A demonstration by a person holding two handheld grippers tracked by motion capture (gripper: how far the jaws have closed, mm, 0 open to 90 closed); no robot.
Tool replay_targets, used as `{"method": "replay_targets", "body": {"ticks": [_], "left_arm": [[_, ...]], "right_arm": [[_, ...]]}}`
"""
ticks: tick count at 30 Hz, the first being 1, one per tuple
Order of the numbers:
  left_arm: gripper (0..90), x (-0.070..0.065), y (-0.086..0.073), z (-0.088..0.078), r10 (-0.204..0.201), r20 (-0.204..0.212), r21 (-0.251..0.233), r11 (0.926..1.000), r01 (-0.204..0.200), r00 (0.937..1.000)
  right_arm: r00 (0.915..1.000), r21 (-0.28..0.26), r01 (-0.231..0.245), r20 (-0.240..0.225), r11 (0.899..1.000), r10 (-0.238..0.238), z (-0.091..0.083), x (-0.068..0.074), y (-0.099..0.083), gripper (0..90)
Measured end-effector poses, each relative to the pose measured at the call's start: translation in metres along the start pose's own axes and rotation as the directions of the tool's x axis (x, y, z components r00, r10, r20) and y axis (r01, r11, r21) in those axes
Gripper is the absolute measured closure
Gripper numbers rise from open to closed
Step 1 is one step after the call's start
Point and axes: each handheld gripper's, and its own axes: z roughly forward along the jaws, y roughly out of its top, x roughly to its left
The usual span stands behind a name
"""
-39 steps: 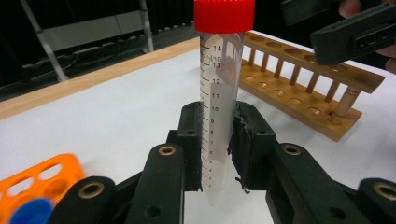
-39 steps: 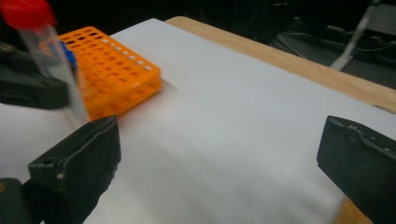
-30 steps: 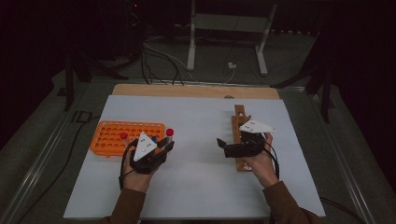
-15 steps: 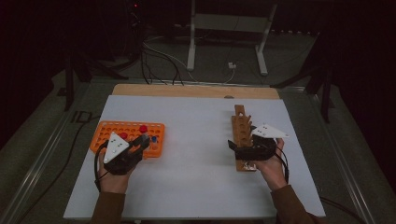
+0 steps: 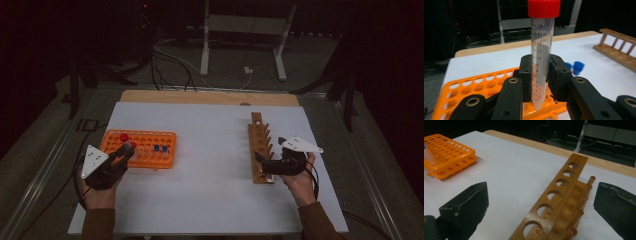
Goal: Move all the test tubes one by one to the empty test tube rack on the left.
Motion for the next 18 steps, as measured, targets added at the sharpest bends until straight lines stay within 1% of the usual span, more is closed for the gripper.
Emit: {"method": "replay_targets", "body": {"ticks": [2,5,9,12,15,16,18], "left_arm": [[74.3,0.004,-0.003,-0.002,0.001,-0.023,0.002,1.0000,-0.001,0.9997],[74.2,0.010,-0.006,-0.002,-0.012,-0.053,-0.001,0.9999,0.012,0.9985],[74.2,0.015,-0.009,0.003,-0.013,-0.083,0.005,0.9999,0.014,0.9965],[74.2,0.017,-0.012,0.011,-0.017,-0.093,0.018,0.9997,0.018,0.9955],[74.2,0.018,-0.014,0.018,-0.017,-0.093,0.029,0.9994,0.020,0.9955],[74.2,0.017,-0.015,0.020,-0.010,-0.098,0.035,0.9993,0.013,0.9951],[74.3,0.017,-0.015,0.024,-0.009,-0.099,0.042,0.9990,0.013,0.9951]], "right_arm": [[1.0000,-0.003,-0.004,0.004,1.000,0.004,-0.003,-0.002,-0.001,0.1],[0.9999,-0.007,-0.009,0.008,1.000,0.009,-0.006,-0.003,-0.003,0.1],[0.9998,-0.010,-0.019,0.012,1.000,0.019,-0.009,-0.006,-0.006,0.1],[0.9996,-0.013,-0.026,0.012,1.000,0.026,-0.011,-0.008,-0.008,0.1],[0.9994,-0.013,-0.031,0.017,0.999,0.031,-0.012,-0.010,-0.009,0.1],[0.9993,-0.014,-0.033,0.017,0.999,0.034,-0.013,-0.010,-0.009,0.1],[0.9992,-0.015,-0.035,0.018,0.999,0.035,-0.014,-0.011,-0.009,0.1]]}}
